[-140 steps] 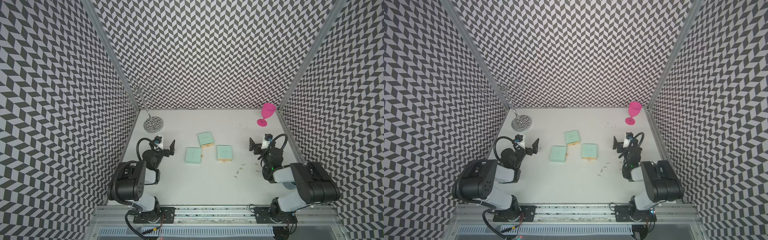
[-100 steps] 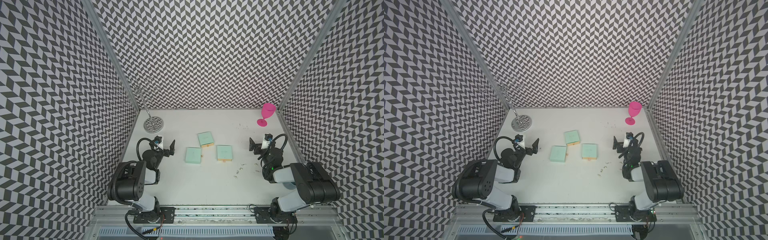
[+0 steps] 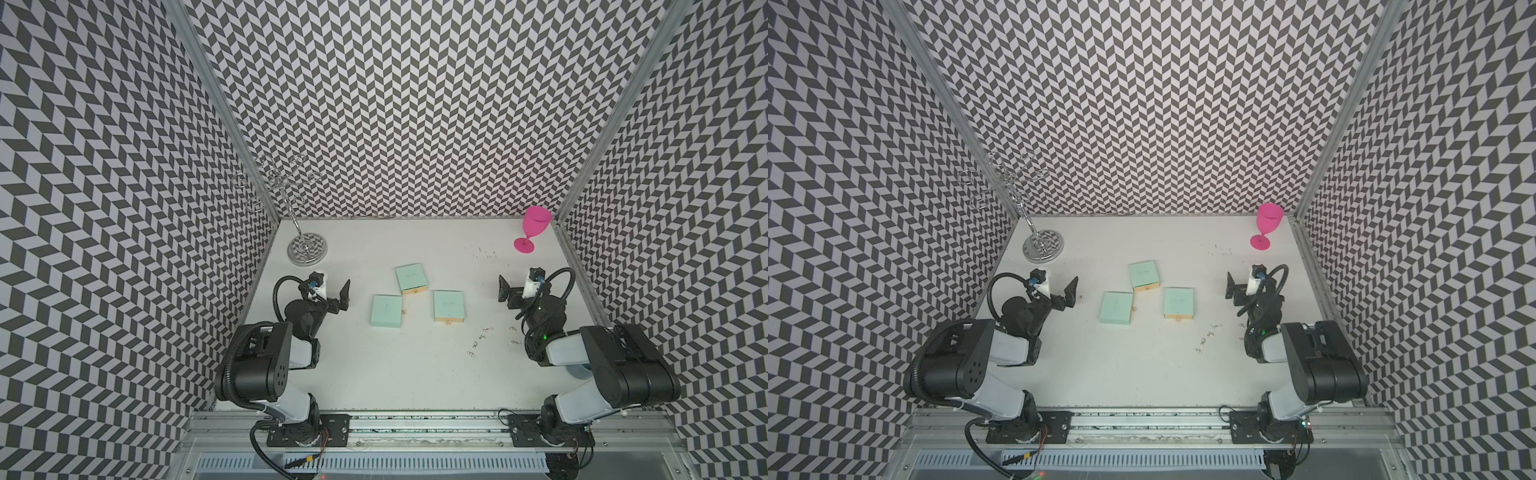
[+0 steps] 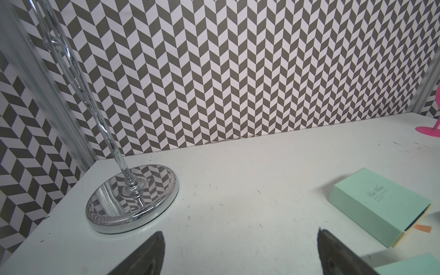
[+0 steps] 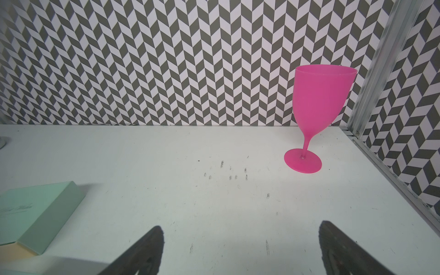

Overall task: Place the earrings into the drawer-style jewelry box
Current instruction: Open the drawer in the jewelry box.

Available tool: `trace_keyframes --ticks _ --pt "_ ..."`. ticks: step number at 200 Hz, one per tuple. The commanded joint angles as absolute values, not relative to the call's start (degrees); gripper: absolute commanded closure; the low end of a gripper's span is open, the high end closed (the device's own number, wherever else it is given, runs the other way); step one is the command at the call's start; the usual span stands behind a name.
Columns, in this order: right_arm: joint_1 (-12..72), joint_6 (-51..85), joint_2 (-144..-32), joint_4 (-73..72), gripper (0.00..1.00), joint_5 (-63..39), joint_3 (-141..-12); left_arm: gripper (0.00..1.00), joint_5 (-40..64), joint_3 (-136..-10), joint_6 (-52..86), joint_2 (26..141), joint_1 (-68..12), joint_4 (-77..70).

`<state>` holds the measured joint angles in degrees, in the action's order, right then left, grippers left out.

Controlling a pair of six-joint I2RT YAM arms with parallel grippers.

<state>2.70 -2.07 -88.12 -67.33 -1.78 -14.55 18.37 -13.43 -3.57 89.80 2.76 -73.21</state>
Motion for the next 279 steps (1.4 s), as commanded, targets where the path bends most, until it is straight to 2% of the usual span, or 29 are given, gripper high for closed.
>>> trace_keyframes --ticks 1,114,132,180,198,233,244,255,264,279 --pt "2.36 -2.46 -87.98 -71.37 0.01 -2.07 -14.73 0.0 19.0 -13.53 -3.8 89.36 2.99 -74.71" --pt "2.03 -2.29 -88.19 -71.12 0.01 -2.78 -15.03 0.0 18.9 -13.4 -3.79 89.24 2.94 -75.14" --pt "1.68 -2.19 -88.14 -71.19 0.01 -3.48 -14.97 0.0 19.73 -14.56 -3.96 87.46 3.16 -70.75" --pt "1.63 -0.9 -87.39 -70.97 0.0 -0.12 -15.89 0.0 20.63 -12.75 -2.91 85.74 3.87 -74.19" --pt "1.67 -1.13 -85.5 -65.46 0.0 -0.01 -17.86 0.0 23.46 -14.84 -4.76 80.05 3.63 -64.18" --pt "1.8 -0.56 -79.38 -45.2 0.03 0.86 -24.49 0.0 23.36 -18.72 -4.66 75.43 3.69 -55.86" --pt "1.81 0.53 -77.56 -40.21 0.03 1.28 -26.08 0.0 23.6 -22.45 -4.81 73.91 3.57 -48.2" --pt "1.85 1.42 -75.51 -35.7 0.07 0.64 -27.23 0.0 25.81 -27.29 -6.01 73.4 3.43 -39.07" --pt "2.0 2.15 -73.78 -31.02 0.11 -0.22 -28.67 0.0 28.11 -32.11 -8.4 73.43 3.28 -30.78" --pt "2.77 3.83 -70.95 -21.66 0.11 -2.94 -32.07 0.0 31.5 -40.25 -13.99 73.62 2.5 -18.63"
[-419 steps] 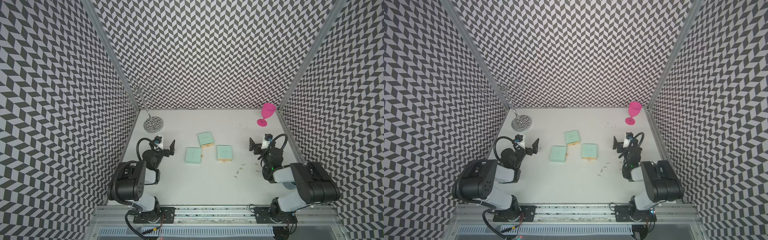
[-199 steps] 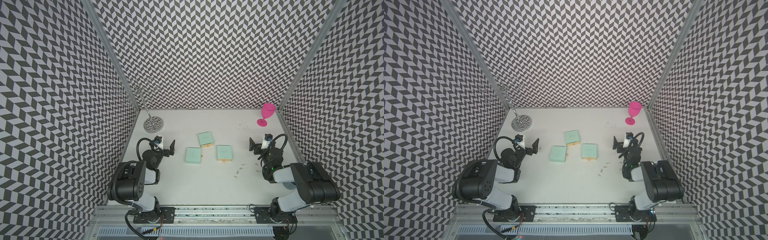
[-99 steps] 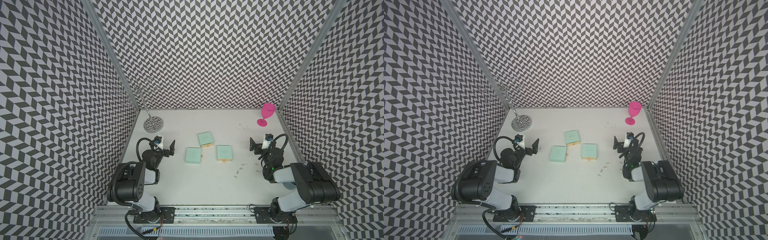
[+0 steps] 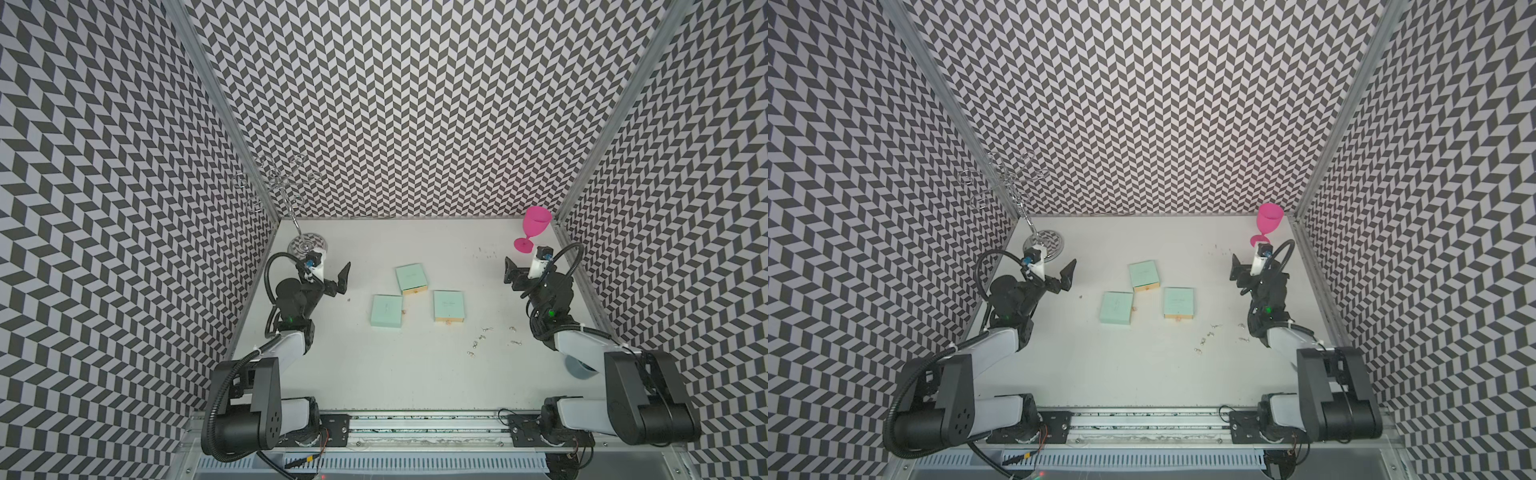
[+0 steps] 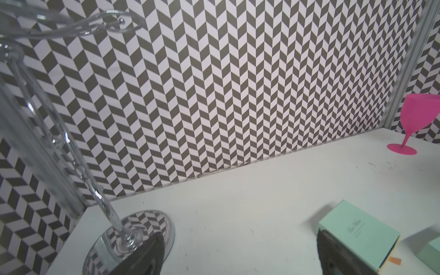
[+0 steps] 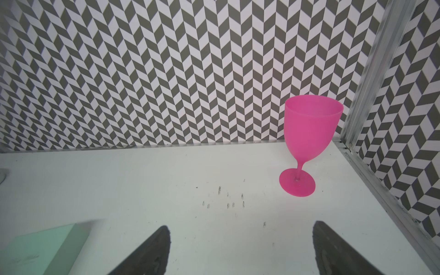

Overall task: Place the earrings into the drawer-style jewelry box
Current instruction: Open the drawer in the jewelry box.

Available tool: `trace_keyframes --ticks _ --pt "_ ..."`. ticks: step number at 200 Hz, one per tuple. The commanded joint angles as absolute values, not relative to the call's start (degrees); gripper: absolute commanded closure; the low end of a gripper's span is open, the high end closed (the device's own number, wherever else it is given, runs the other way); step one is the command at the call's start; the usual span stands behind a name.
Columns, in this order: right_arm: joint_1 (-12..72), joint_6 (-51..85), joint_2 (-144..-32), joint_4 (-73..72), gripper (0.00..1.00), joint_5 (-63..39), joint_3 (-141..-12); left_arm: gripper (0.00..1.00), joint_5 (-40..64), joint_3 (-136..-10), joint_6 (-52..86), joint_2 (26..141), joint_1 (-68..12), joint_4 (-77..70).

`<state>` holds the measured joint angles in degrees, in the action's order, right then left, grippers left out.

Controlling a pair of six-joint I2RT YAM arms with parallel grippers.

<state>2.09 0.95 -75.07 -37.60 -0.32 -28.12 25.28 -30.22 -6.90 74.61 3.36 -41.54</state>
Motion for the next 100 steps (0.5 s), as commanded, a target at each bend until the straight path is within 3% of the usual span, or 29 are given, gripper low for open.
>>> trace_keyframes --ticks 1,43,51,74,88,100 --pt "2.79 3.8 -70.76 -21.12 0.11 -3.23 -32.3 0.0 31.66 -40.78 -14.6 73.59 2.39 -17.84" --pt "7.09 9.35 -67.75 5.43 0.16 -12.11 -45.48 0.0 28.64 -62.2 -25.97 76.87 -4.32 8.95" --pt "7.74 9.62 -67.99 9.63 0.23 -14.73 -47.74 0.0 28.39 -65.43 -26.64 77.91 -5.73 12.47" --pt "9.3 12.72 -68.5 18.11 0.32 -18.85 -50.5 0.0 29.26 -72.49 -27.09 81.03 -9.01 19.86" --pt "10.19 14.75 -69.3 21.46 0.53 -22.91 -50.53 0.01 30.99 -75.5 -26.92 82.88 -10.46 23.46" --pt "11.25 15.47 -70.5 24.67 0.6 -26.31 -50.63 0.01 33.22 -78.08 -27.08 84.53 -11.6 27.56"
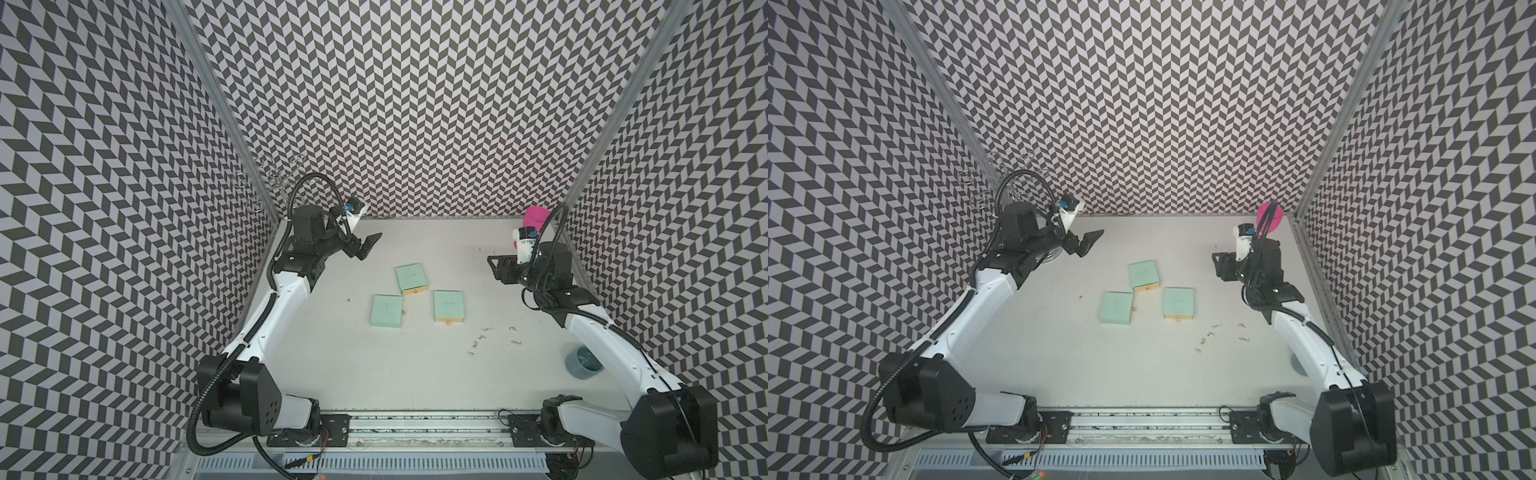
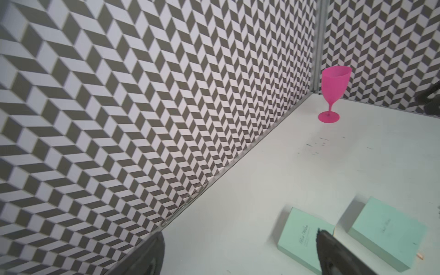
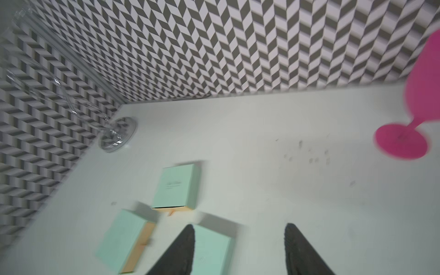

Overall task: Place the earrings into the drawer-style jewelry box
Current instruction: Open the drawer in the jewelry box.

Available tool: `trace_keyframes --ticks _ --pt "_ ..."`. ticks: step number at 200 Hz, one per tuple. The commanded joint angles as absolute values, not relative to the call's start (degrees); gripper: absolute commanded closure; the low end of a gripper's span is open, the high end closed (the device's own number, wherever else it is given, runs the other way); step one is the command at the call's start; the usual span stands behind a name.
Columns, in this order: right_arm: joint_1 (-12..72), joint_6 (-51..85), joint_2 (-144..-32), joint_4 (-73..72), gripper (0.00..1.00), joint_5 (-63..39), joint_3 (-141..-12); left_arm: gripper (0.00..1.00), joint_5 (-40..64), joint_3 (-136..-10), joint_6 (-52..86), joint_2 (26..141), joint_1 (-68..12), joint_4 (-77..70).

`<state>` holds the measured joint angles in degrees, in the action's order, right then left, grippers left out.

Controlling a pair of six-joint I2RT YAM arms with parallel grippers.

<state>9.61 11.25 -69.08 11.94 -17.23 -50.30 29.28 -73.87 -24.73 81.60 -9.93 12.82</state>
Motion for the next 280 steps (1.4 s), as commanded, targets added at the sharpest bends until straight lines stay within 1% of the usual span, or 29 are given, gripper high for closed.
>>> trace_keyframes --ticks 1,12,20,46,50,56,60,78,112,162,173,180,202,280 --pt "11.34 15.38 -70.58 24.9 0.6 -26.43 -50.67 0.01 33.4 -78.33 -27.16 84.72 -11.69 28.02" --pt "12.92 14.9 -71.31 27.88 0.6 -27.28 -50.76 0.02 34.76 -80.68 -27.29 86.3 -12.91 31.93" --pt "14.11 14.13 -71.62 29.5 0.57 -28.04 -50.56 0.0 34.6 -82.03 -27.25 87.45 -14.02 34.25" --pt "17.35 13.96 -72.82 33.61 0.56 -28.0 -49.41 0.0 28.85 -83.58 -28.64 89.92 -18.81 38.14" --pt "17.67 14.12 -73.12 34.1 0.58 -27.96 -49.19 0.0 27.57 -83.58 -28.95 90.12 -19.62 38.44" --pt "18.04 14.21 -73.59 34.57 0.64 -28.15 -48.73 0.0 26.16 -83.58 -29.28 90.29 -20.89 38.73" --pt "18.19 14.24 -73.97 34.89 0.67 -28.31 -48.4 0.0 25.53 -83.63 -29.61 90.42 -21.63 39.03" --pt "18.96 14.11 -74.72 35.19 0.69 -28.2 -47.0 0.0 24.29 -83.78 -29.83 90.42 -24.23 39.42" --pt "19.93 14.21 -76.34 33.76 0.7 -27.66 -44.26 0.02 27.74 -84.05 -28.73 91.21 -25.12 41.61" --pt "20.83 13.62 -84.63 29.77 0.71 -27.66 -45.15 0.02 26.58 -80.88 -28.59 91.28 -26.1 39.56" --pt "20.87 13.23 -86.98 29.17 0.72 -27.8 -46.14 0.02 26.42 -80.17 -28.16 91.38 -26.45 38.58" --pt "20.91 12.88 -88.32 28.47 0.77 -28.39 -46.84 0.02 26.36 -80.03 -27.99 91.51 -26.89 38.29" --pt "20.95 12.49 -92.64 28.14 0.79 -27.83 -50.0 0.02 25.54 -81.1 -27.61 92.43 -28.2 38.23" --pt "20.99 10.02 -102.22 28.97 0.79 -22.63 -59.38 0.02 22.67 -82.79 -28.1 95.15 -30.53 38.1"
